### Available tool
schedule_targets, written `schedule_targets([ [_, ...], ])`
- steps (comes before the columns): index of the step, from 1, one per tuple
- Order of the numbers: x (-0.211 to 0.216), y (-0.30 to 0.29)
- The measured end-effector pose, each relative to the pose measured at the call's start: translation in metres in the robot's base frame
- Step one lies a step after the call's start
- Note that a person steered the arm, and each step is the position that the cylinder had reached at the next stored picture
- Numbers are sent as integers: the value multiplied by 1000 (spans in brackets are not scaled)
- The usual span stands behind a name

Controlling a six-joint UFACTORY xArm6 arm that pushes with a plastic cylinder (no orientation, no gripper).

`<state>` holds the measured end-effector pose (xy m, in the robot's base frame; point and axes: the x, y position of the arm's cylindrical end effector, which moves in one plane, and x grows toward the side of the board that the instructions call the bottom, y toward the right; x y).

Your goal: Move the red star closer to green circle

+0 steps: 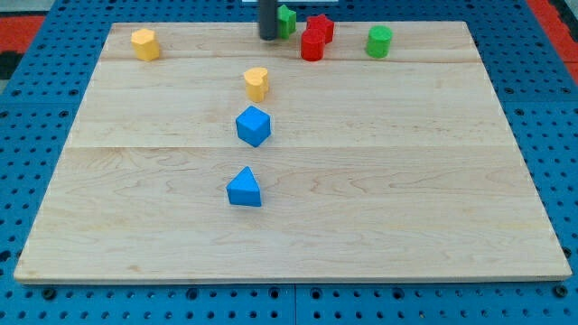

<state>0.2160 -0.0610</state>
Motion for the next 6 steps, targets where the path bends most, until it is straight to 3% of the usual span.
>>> schedule_targets([
  [1,-22,-41],
  [3,-23,-12],
  [5,-22,129],
  [6,-15,163],
])
